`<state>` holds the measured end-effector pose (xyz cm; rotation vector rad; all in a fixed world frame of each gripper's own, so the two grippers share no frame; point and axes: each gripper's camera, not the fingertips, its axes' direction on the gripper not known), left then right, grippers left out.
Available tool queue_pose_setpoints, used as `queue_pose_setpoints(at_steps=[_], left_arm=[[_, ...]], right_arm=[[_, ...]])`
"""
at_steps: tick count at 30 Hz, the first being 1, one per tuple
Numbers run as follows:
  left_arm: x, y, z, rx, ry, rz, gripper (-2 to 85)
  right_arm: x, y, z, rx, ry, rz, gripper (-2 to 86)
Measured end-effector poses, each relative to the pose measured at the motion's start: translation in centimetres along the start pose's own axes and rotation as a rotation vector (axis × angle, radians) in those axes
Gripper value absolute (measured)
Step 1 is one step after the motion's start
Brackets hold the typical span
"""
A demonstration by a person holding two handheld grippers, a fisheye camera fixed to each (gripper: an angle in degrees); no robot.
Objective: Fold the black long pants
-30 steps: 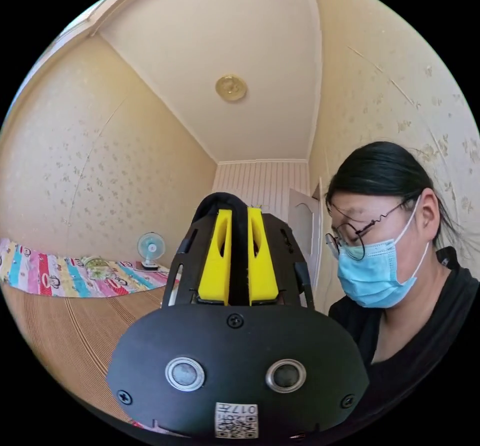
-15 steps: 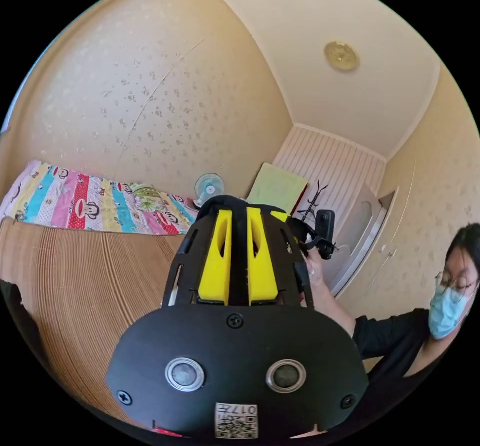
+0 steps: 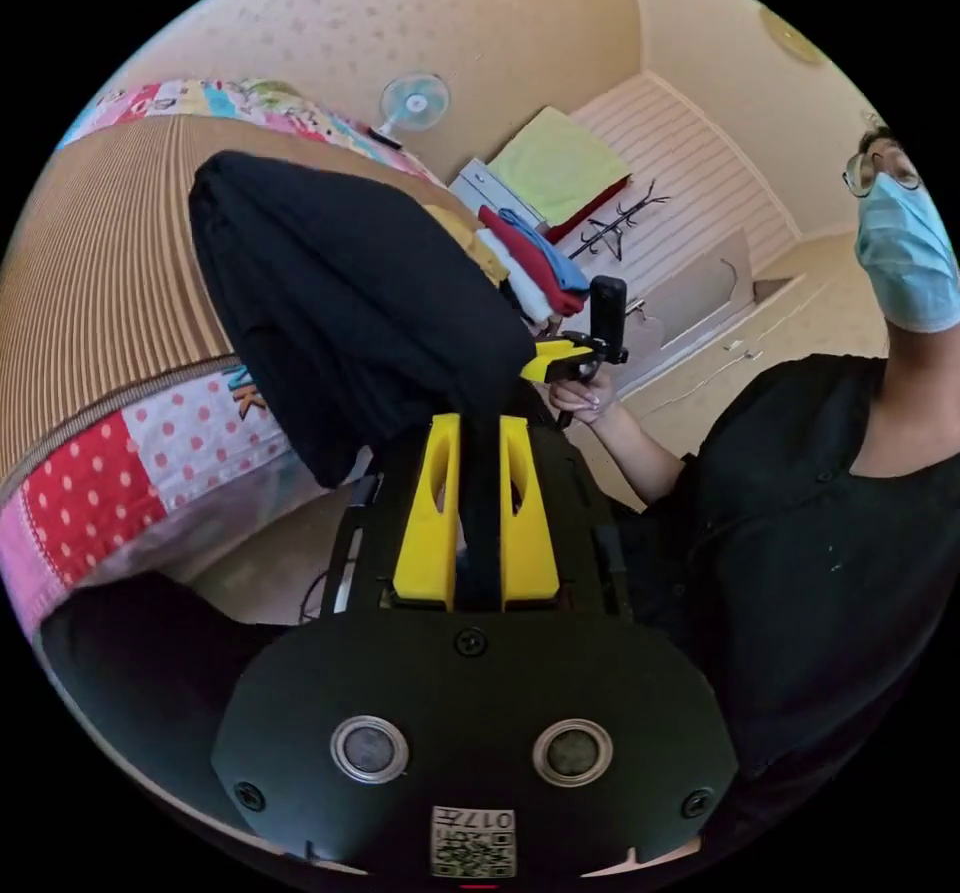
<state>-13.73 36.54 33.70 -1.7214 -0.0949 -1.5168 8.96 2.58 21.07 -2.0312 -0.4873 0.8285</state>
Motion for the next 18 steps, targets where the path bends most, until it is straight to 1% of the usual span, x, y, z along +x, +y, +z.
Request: queue_pose_setpoints(at_steps=[2, 3, 4, 5, 7, 9, 12, 14, 16, 17, 18], left_arm=[[-1.8, 0.0, -2.4, 0.126, 0.014, -0.05, 6.9], [-2.3, -0.2, -3.2, 0.171, 0.011, -0.065, 7.3], [-3.4, -0.8, -4.9, 0.255, -0.005, -0.092, 8.7], [-4.6, -1.8, -6.1, 0.312, -0.031, -0.121, 10.8], [-6.9, -3.8, -7.1, 0.349, -0.059, -0.195, 13.5], [-9.0, -5.7, -7.4, 0.38, -0.058, -0.246, 15.7], [-11.4, -8.1, -6.9, 0.414, -0.11, -0.293, 17.1], [-12.8, -9.3, -5.6, 0.339, -0.221, -0.356, 20.1], [-13.8, -9.4, -4.8, 0.284, -0.257, -0.405, 22.1], [-14.2, -8.9, -4.6, 0.284, -0.25, -0.403, 22.1], [-14.2, -8.6, -4.7, 0.298, -0.247, -0.39, 22.2]], right_arm=[[1.4, -0.4, -1.4, 0.038, -0.033, 0.036, 7.5], [2.2, -1.0, -2.8, 0.103, -0.047, 0.054, 7.7], [3.0, -1.8, -4.3, 0.174, -0.03, 0.081, 7.9], [3.4, -2.2, -5.0, 0.207, -0.023, 0.085, 7.9], [4.5, -4.1, -7.0, 0.322, 0.018, 0.106, 9.7], [5.7, -5.7, -6.9, 0.351, 0.028, 0.16, 13.5], [7.5, -7.8, -4.8, 0.34, -0.031, 0.215, 16.8], [8.1, -8.4, -2.9, 0.288, 0.007, 0.265, 18.0], [8.9, -8.3, -0.1, 0.185, 0.088, 0.343, 19.6], [9.1, -8.1, 0.6, 0.17, 0.086, 0.361, 19.9], [9.7, -7.3, 1.6, 0.174, 0.04, 0.39, 20.6]])
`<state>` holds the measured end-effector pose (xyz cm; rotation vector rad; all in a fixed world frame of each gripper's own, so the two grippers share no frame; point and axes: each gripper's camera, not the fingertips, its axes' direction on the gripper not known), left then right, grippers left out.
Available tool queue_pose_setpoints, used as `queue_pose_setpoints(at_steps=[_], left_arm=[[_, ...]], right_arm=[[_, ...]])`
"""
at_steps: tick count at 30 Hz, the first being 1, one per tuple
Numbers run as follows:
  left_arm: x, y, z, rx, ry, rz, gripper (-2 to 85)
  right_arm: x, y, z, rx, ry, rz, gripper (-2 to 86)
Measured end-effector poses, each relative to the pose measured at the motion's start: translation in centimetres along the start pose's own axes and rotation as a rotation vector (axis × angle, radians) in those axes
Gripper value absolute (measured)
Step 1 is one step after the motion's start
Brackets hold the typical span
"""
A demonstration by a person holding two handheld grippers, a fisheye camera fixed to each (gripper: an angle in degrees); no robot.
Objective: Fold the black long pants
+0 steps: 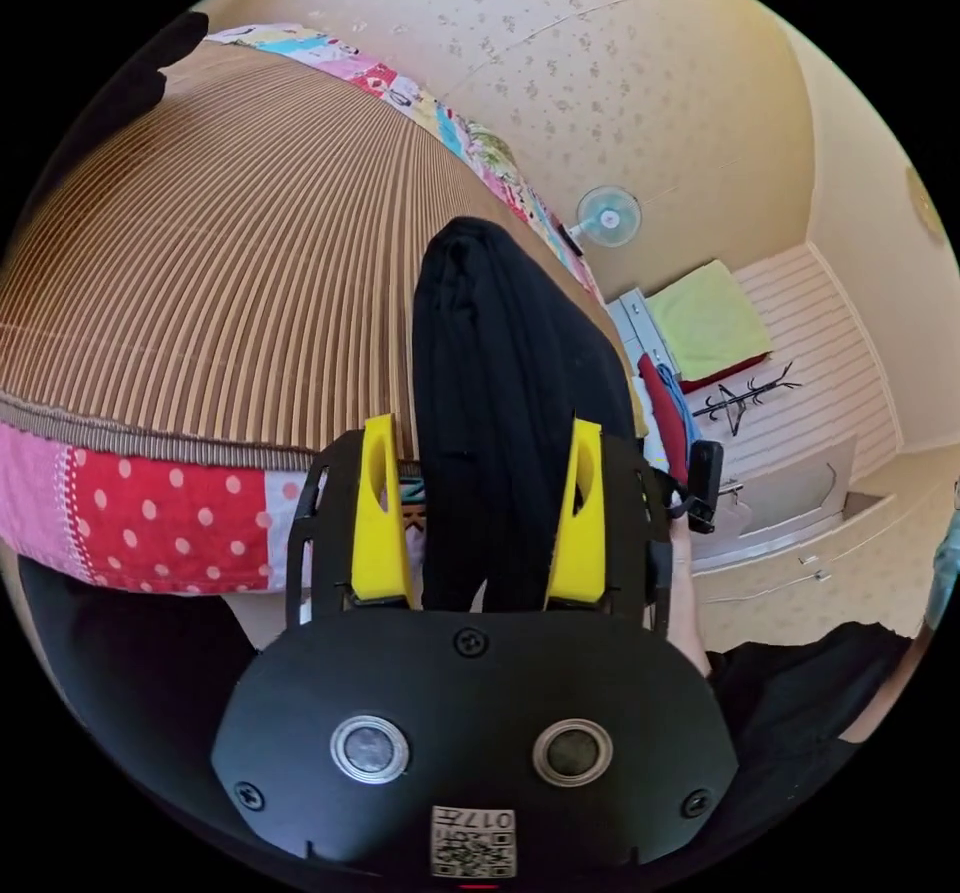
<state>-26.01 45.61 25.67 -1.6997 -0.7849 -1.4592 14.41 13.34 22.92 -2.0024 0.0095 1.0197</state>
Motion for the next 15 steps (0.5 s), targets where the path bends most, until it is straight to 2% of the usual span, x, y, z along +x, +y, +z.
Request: queue_pose_setpoints(at_steps=[4, 6, 8, 10, 15], left_arm=[[-2.5, 1.4, -0.2, 0.005, 0.082, -0.029, 19.1], [-4.0, 1.8, -0.1, 0.032, 0.141, -0.07, 18.0], [-6.1, 1.5, 1.1, -0.025, 0.276, -0.16, 16.4], [-6.9, 1.4, 1.3, -0.028, 0.326, -0.209, 15.4], [-4.7, 0.9, 1.1, -0.023, 0.291, -0.206, 13.6]], right_arm=[[2.1, 2.8, 0.1, 0.169, -0.133, 0.065, 19.5], [2.8, 2.7, 0.5, 0.16, -0.198, 0.089, 18.4], [3.3, 2.2, 0.9, 0.135, -0.241, 0.104, 17.3], [3.3, 1.8, 0.5, 0.131, -0.28, 0.119, 15.7], [2.2, 2.0, -2.5, 0.203, -0.337, 0.103, 13.8]])
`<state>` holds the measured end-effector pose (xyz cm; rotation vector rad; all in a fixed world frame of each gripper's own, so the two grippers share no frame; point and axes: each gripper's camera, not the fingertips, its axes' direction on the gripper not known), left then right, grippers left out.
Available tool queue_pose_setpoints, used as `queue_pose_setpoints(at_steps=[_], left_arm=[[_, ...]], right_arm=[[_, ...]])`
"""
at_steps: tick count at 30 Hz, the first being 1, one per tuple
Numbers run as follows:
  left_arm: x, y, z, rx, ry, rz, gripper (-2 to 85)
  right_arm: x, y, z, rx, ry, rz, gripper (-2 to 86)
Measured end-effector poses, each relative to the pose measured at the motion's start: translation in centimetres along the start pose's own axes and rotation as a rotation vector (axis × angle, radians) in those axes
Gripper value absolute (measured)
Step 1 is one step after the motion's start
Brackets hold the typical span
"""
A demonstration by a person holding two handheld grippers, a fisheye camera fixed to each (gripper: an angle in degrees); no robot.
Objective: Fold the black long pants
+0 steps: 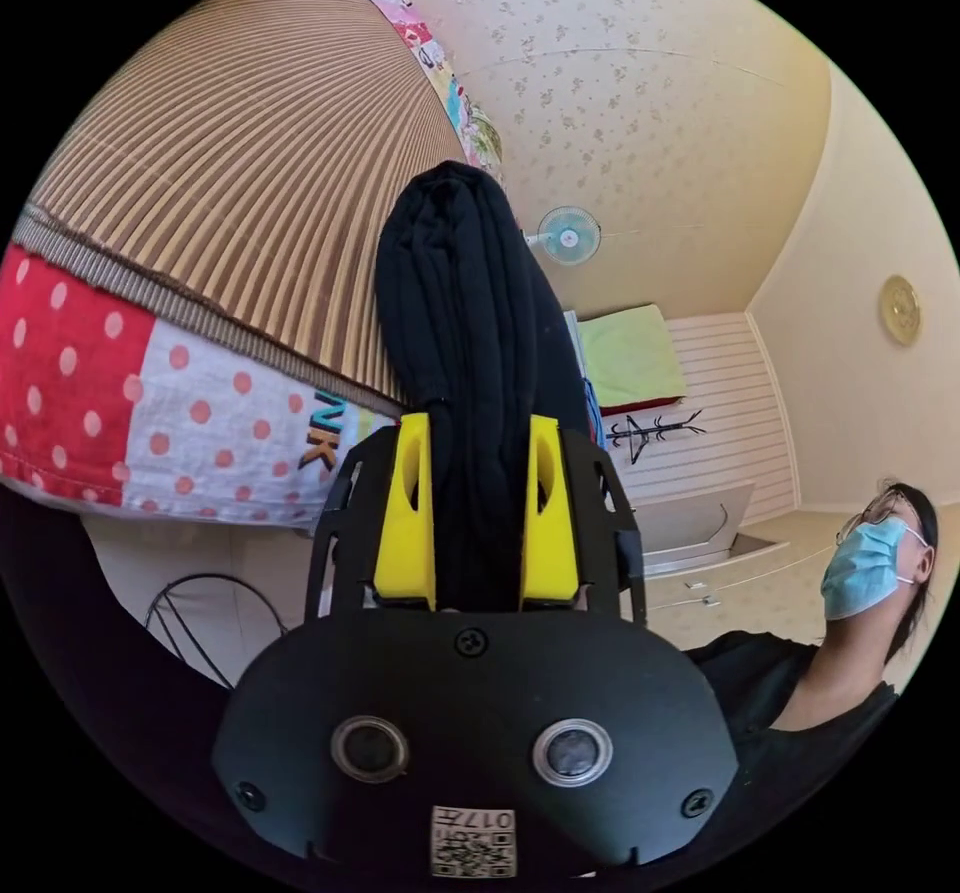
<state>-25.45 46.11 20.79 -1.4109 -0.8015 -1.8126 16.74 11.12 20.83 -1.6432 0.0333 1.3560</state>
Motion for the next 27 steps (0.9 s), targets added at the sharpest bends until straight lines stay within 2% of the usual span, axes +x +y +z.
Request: queue_pose_setpoints(at_steps=[3, 8, 10, 14, 15, 17, 19, 20, 23, 27], left_arm=[[2.1, -0.3, 2.2, 0.001, 0.033, 0.006, 13.4], [9.0, -3.8, 11.1, -0.092, 0.125, 0.169, 12.9], [11.5, -5.4, 15.4, -0.138, 0.18, 0.216, 13.0], [16.0, -7.8, 25.9, -0.239, 0.225, 0.301, 13.8], [16.2, -7.9, 27.4, -0.259, 0.205, 0.306, 14.0], [15.7, -7.8, 32.6, -0.327, 0.055, 0.318, 13.8], [14.4, -6.8, 35.0, -0.346, 0.036, 0.345, 11.3], [13.2, -5.8, 35.7, -0.358, 0.041, 0.342, 10.5], [10.6, -2.9, 35.3, -0.364, -0.058, 0.389, 11.1], [8.5, -0.1, 31.9, -0.35, -0.336, 0.513, 11.1]], right_arm=[[-0.9, -0.9, -3.6, 0.051, 0.005, -0.016, 13.4], [-3.1, -4.7, -12.6, 0.147, 0.05, -0.097, 13.1], [-5.1, -7.0, -16.5, 0.175, 0.119, -0.165, 13.1], [-9.4, -13.5, -23.8, 0.163, 0.466, -0.301, 13.5], [-9.6, -15.4, -24.6, 0.123, 0.612, -0.31, 13.5], [-9.0, -17.2, -25.8, 0.125, 0.819, -0.231, 12.5], [-9.2, -16.5, -25.6, 0.251, 1.067, -0.214, 8.5], [-9.2, -15.9, -25.2, 0.281, 1.083, -0.215, 7.8], [-7.2, -12.4, -22.6, 0.36, 0.925, -0.255, 4.0], [-0.1, -11.0, -16.3, 0.194, 1.021, -0.106, 1.6]])
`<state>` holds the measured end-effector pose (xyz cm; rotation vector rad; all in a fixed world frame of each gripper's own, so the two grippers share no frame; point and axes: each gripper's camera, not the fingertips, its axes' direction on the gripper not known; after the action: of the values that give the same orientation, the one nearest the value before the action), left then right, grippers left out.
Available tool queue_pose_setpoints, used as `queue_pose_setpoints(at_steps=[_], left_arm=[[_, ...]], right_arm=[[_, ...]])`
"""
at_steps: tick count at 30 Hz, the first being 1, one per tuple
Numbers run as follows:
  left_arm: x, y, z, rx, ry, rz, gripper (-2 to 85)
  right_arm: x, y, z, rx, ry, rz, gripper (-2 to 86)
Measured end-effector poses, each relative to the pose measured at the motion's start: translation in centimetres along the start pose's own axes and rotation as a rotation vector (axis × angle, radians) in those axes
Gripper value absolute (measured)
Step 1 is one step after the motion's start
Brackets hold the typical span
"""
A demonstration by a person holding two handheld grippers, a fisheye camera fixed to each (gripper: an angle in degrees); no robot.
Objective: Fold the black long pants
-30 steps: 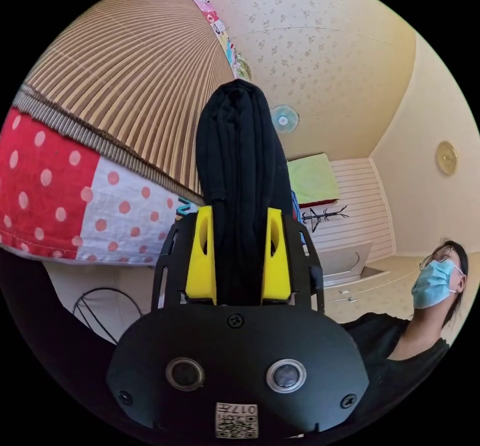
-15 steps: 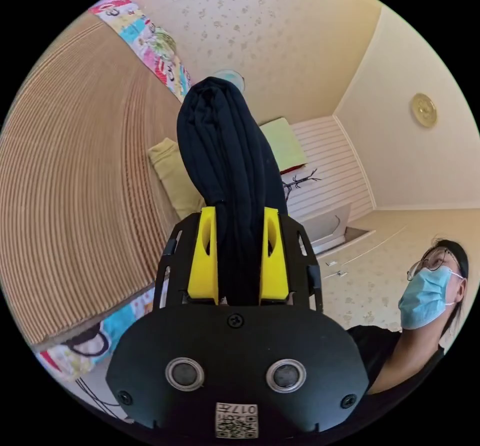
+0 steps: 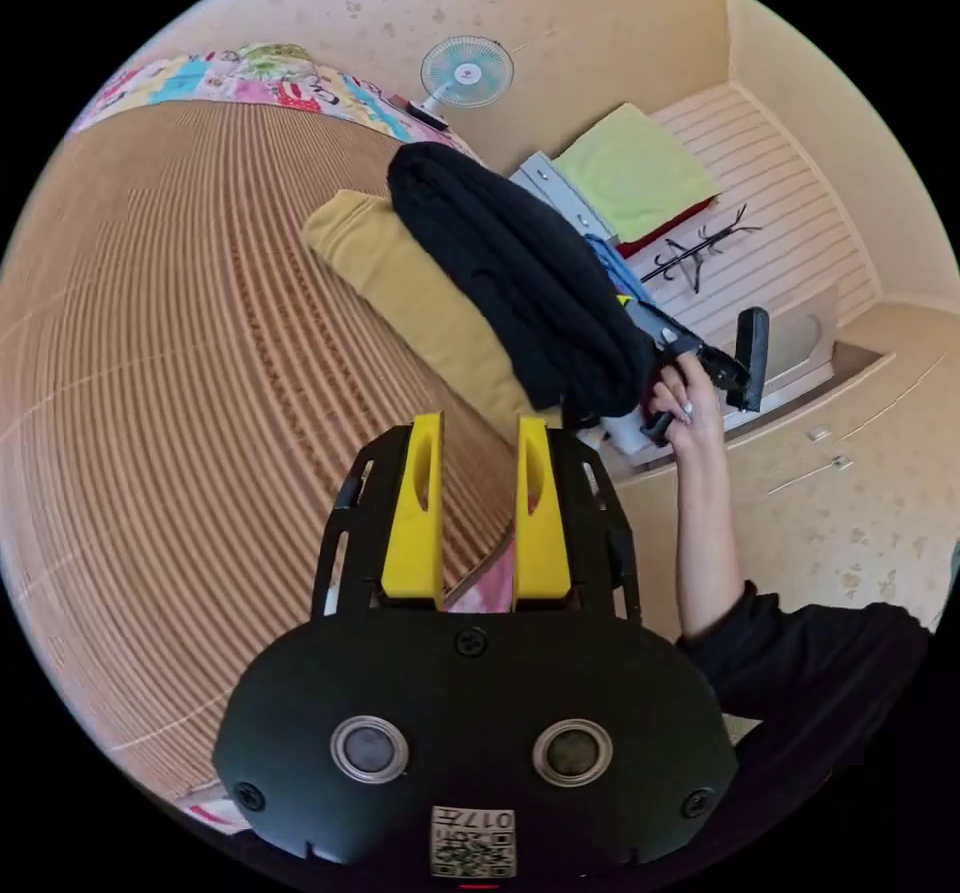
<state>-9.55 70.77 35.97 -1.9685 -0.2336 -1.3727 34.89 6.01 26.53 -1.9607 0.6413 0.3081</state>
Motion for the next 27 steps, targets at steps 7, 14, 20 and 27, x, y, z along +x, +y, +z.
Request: queue_pose_setpoints(at_steps=[7, 14, 20, 27], left_arm=[[-6.4, 6.4, -8.8, 0.112, -0.553, -0.145, 13.5], [-12.8, 8.2, -11.2, 0.121, -0.736, -0.319, 16.2], [-13.0, 9.5, -9.9, 0.133, -0.778, -0.293, 16.4], [-12.2, 10.0, -9.5, 0.142, -0.8, -0.265, 16.5]], right_arm=[[-10.4, 3.2, -2.4, 0.208, -0.152, -0.082, 4.0], [-23.1, 5.8, 9.2, -0.158, -0.217, -0.269, 11.4], [-30.2, 9.3, 15.3, -0.238, -0.165, -0.321, 12.7], [-34.5, 10.8, 19.2, -0.202, 0.047, -0.359, 11.7]])
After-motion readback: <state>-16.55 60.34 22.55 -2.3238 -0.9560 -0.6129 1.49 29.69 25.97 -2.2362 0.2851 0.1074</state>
